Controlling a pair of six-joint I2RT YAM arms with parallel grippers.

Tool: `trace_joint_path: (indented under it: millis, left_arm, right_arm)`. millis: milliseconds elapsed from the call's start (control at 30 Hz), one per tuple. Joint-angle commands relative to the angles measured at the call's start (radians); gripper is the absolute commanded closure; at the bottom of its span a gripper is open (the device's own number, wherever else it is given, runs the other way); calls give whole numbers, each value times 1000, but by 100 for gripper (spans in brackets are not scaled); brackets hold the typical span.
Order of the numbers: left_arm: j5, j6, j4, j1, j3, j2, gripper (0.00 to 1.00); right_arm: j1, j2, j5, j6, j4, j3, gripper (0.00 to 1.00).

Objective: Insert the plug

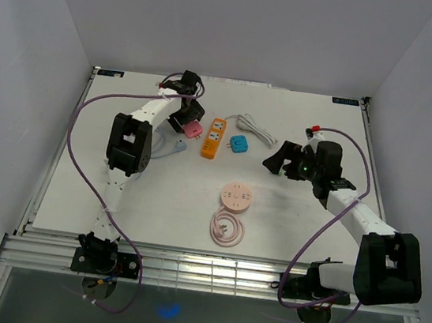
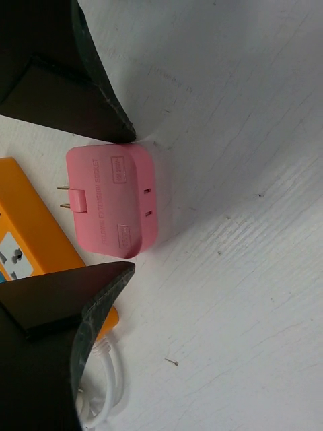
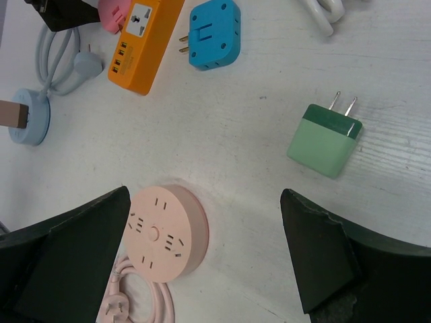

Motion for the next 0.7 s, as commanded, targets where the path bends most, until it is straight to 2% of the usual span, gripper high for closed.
trace_joint_path:
  millis: [0, 367, 667]
  left_arm:
    - [10, 12, -21, -2, 22, 37, 19]
    - [29, 62, -50, -2, 18, 36, 40]
    - [-2, 131, -46, -16, -102, -42, 41]
  right_arm:
    - [-11, -27, -35, 12, 58, -15, 2]
    - [-31, -30, -84, 32, 96, -38, 3]
    - [-32, -34, -93, 31, 99, -46, 3]
